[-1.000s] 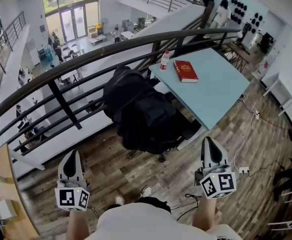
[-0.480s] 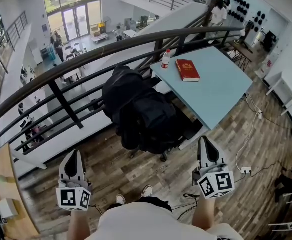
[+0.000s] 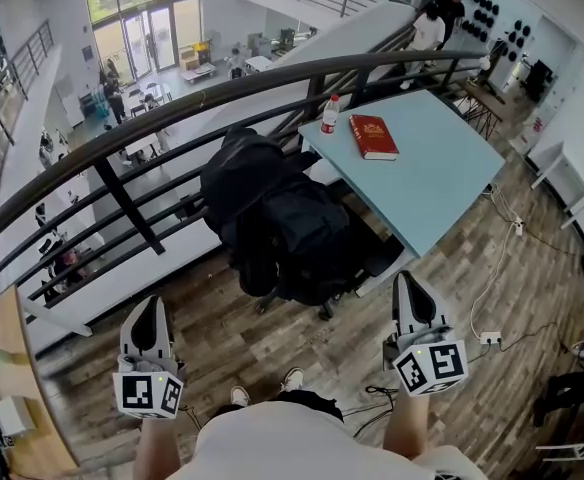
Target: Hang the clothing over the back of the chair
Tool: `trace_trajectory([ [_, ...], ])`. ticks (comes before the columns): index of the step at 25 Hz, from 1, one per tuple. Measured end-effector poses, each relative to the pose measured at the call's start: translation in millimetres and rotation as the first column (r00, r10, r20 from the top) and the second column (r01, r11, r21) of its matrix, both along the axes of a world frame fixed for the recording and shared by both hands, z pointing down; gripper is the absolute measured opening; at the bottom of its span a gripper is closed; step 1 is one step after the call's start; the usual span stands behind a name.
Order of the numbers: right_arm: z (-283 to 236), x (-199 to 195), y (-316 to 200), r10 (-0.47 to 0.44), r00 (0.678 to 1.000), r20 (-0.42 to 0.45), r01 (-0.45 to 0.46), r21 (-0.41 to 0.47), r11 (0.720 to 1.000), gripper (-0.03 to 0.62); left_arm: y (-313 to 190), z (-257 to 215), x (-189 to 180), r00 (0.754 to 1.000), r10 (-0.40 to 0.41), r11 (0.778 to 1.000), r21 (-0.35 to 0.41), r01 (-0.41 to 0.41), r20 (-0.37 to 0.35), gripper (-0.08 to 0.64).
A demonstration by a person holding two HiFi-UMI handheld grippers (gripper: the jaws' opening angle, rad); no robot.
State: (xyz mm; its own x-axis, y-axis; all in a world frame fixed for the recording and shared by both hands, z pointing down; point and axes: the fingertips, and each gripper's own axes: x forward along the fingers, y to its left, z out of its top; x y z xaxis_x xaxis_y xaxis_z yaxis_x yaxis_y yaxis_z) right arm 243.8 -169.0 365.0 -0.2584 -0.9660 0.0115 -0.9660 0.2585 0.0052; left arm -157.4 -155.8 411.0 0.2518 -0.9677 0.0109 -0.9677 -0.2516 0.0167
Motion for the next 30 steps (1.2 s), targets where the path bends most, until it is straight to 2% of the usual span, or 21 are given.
trace_trajectory([
  [9, 5, -12, -1, -0.033, 0.999, -0.004, 0.033, -0.015, 0.999, 0.017, 2, -1, -2, 1.000, 0.001, 1.000, 0.001, -0.001, 0.003, 0.021],
  [30, 10, -51, -6, -0.086, 0.996, 0.002, 0.086, -0.030, 0.996, 0.017, 13, 1, -34, 0.999, -0.033, 0.999, -0.013, 0.033, 0.004, 0.021],
])
